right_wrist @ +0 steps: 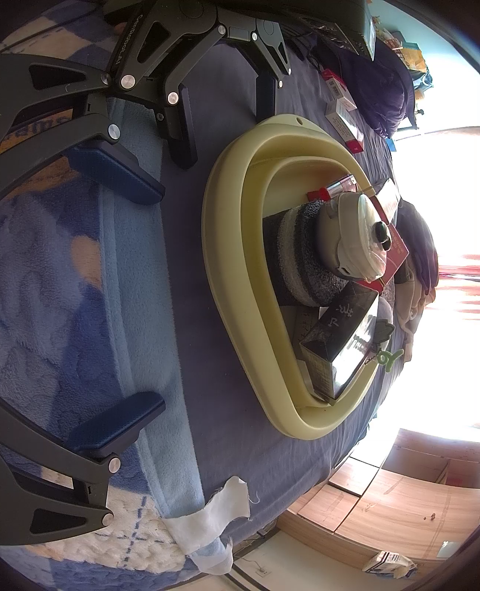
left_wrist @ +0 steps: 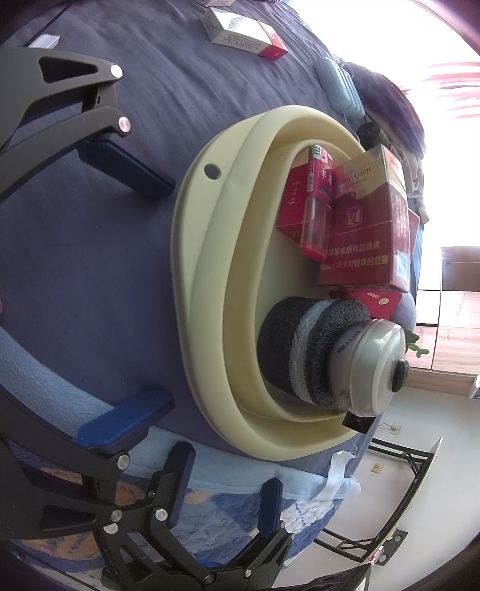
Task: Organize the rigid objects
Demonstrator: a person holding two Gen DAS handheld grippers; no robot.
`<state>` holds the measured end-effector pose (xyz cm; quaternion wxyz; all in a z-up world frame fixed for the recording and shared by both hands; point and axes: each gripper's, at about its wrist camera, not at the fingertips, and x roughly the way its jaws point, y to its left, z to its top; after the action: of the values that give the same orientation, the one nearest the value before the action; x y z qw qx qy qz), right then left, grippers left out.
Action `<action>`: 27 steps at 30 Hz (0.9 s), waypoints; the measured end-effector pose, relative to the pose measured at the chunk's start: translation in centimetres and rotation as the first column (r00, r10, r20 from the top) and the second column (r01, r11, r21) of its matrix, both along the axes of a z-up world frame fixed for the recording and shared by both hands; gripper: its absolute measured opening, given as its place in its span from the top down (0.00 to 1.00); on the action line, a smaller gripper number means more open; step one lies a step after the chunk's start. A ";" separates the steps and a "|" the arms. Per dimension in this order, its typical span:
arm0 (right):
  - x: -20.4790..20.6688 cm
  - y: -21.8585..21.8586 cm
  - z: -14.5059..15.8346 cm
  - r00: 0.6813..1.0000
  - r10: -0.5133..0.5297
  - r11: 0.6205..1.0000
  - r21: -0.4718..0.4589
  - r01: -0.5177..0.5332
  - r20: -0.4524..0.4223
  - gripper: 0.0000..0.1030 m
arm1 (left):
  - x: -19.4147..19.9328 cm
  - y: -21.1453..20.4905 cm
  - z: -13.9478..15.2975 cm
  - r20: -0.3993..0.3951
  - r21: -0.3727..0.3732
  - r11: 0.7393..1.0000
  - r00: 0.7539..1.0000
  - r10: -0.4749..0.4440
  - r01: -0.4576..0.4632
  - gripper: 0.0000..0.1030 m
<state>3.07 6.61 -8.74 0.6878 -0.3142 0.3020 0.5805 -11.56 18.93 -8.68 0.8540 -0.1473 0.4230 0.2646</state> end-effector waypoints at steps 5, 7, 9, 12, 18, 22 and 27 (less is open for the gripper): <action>0.0 0.0 0.0 1.000 0.000 1.000 0.000 0.000 0.001 0.00 | 0.1 0.0 0.0 0.001 -0.001 1.000 1.000 0.000 0.000 0.00; 0.0 0.0 0.0 1.000 0.000 1.000 0.000 0.000 -0.001 0.00 | 0.0 0.0 0.0 0.000 0.000 1.000 1.000 0.000 0.000 0.00; -0.2 0.0 0.0 1.000 0.000 1.000 0.001 0.000 0.001 0.00 | 0.0 0.0 0.0 0.002 -0.001 1.000 1.000 0.000 0.000 0.00; 0.0 0.0 0.0 1.000 0.000 1.000 0.000 0.000 0.001 0.00 | 0.0 0.0 0.0 0.000 0.000 1.000 1.000 0.000 0.000 0.00; -0.1 0.0 0.0 1.000 0.000 1.000 0.000 0.000 0.001 0.00 | 0.1 0.0 0.0 0.001 -0.001 1.000 1.000 0.000 0.000 0.00; -0.1 0.0 0.0 1.000 0.000 1.000 0.001 0.000 0.001 0.00 | 0.0 0.0 0.0 0.001 -0.001 1.000 1.000 0.000 0.000 0.00; -0.1 0.0 0.0 1.000 0.000 1.000 0.000 0.000 0.000 0.00 | 0.0 0.0 0.0 0.000 0.000 1.000 1.000 0.000 0.000 0.00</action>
<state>3.01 6.62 -8.73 0.6879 -0.3140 0.3020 0.5805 -11.58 18.90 -8.70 0.8541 -0.1474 0.4228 0.2647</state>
